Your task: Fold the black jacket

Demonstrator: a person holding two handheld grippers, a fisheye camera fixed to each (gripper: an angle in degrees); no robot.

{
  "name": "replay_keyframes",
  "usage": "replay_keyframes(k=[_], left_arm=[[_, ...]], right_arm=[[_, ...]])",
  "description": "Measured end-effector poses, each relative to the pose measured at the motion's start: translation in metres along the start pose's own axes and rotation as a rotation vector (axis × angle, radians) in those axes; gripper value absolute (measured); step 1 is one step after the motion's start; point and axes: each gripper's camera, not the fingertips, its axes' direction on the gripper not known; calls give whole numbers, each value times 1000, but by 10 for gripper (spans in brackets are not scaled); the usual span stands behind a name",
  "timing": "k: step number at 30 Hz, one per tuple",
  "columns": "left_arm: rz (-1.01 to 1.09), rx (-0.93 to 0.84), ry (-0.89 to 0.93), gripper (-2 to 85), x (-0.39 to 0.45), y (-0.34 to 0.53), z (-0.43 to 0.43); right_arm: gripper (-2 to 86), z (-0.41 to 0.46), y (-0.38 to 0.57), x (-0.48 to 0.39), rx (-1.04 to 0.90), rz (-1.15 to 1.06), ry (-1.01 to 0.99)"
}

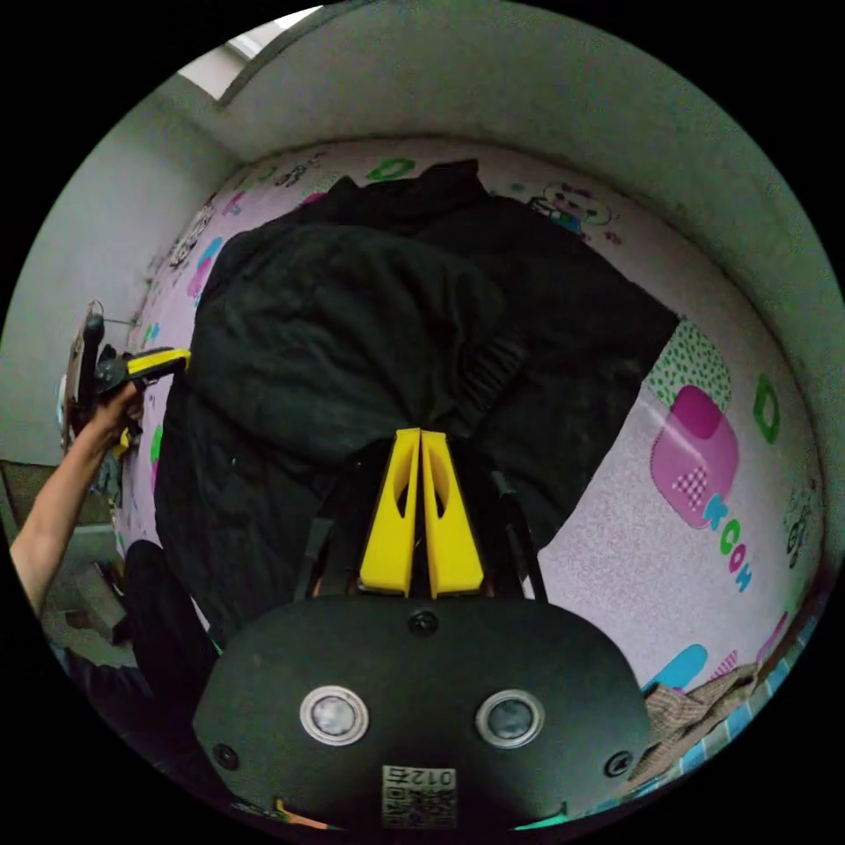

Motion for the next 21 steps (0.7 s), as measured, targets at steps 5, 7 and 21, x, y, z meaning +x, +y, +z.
replay_keyframes(k=[5,7,21], left_arm=[[7,-11,-9,9,9,-9,23],[4,-19,-18,9,13,-17,26],[-39,10,24,8,-8,-12,28]], right_arm=[[-10,26,0,-15,-14,-28,75],[-10,33,-1,-23,-22,-52,120],[-10,60,46,-16,-14,-24,162]])
